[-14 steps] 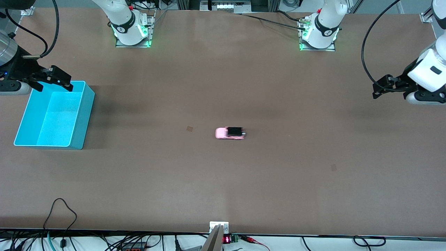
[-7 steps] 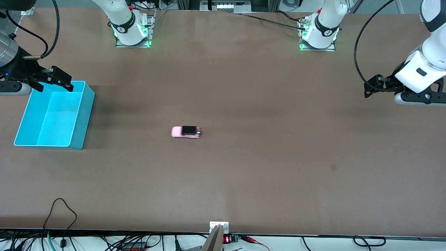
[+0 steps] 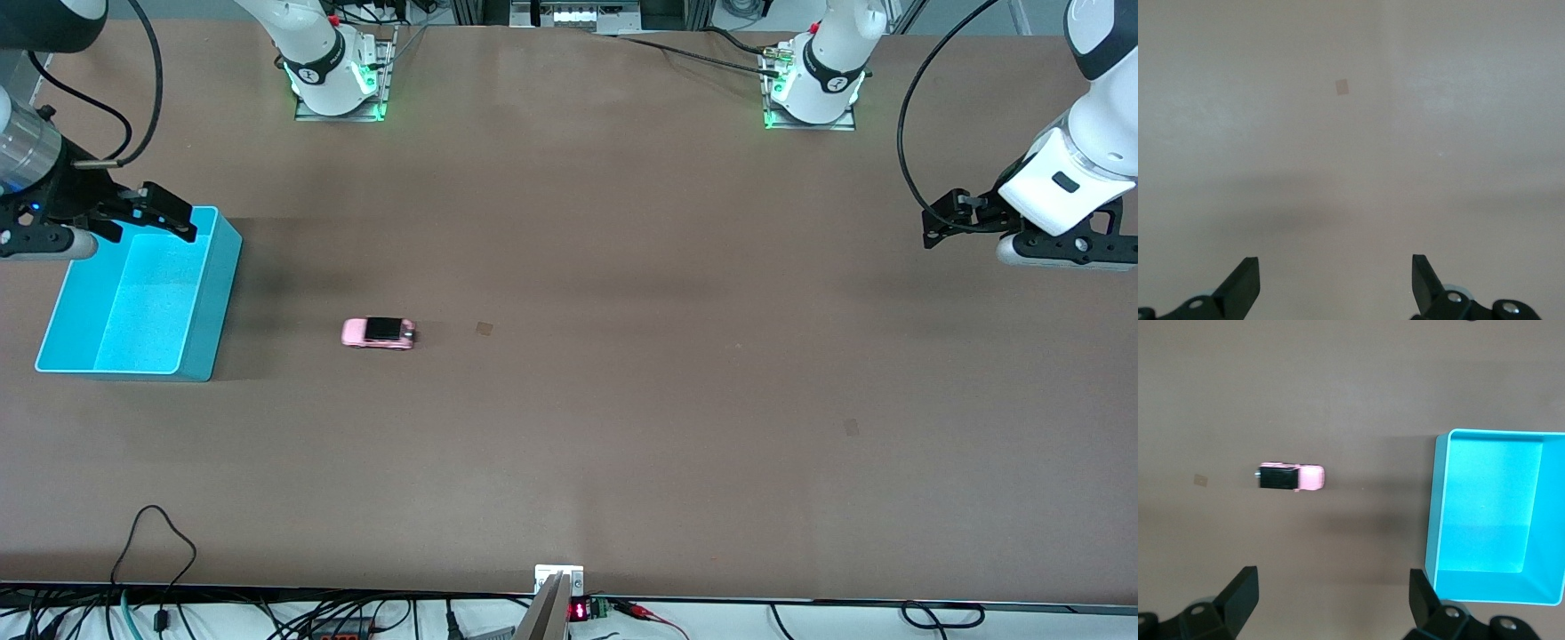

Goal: Wind and store pink jeep toy
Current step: 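Reach the right gripper down and grasp the rolled jeep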

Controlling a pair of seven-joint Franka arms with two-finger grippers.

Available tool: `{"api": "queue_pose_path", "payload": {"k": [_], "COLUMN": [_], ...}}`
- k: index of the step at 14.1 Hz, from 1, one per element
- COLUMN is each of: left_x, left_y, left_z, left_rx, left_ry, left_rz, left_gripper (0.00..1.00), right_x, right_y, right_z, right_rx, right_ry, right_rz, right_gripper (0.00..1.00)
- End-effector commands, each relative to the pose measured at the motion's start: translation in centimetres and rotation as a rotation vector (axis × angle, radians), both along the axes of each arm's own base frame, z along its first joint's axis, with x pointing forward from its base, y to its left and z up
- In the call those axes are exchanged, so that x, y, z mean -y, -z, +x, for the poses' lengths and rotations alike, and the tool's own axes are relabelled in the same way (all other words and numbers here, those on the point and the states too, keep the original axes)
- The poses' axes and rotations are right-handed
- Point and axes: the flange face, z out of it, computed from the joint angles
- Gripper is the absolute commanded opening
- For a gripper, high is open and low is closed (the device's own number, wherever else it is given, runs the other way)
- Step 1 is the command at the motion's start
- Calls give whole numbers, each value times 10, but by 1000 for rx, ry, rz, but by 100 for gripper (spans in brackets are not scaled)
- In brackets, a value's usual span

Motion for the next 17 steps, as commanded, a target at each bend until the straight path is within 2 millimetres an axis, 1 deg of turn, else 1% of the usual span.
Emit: {"api": "queue_pose_path", "payload": {"k": [1,4,8,10,11,13,15,17], "left_x": [3,3,0,0,0,0,0,0], "left_y": [-7,-7,-7,-7,-7,-7,-7,-7], "left_z": [-3,-3,-3,-3,-3,-3,-3,-3], "left_rx": [0,0,0,0,0,0,0,0], "left_ry": [-4,-4,-9,-9,-9,-9,-9,-9], "left_rz": [-4,-4,-4,-4,-4,-4,-4,-4], "left_gripper": [100,100,100,100,100,100,100,100], "right_x": [-1,-1,2,5,10,17,18,20], "right_y": [14,43,87,120,138,172,205,228], "right_z": [2,5,10,12,11,8,3,1], "right_rx": [-52,-144,-181,-187,-186,-163,-151,-111], "right_ry": [-113,-321,-526,-697,-770,-918,-1036,-1168], "right_rz": [14,39,68,95,106,119,116,63], "right_gripper": [100,100,100,100,100,100,100,100]}}
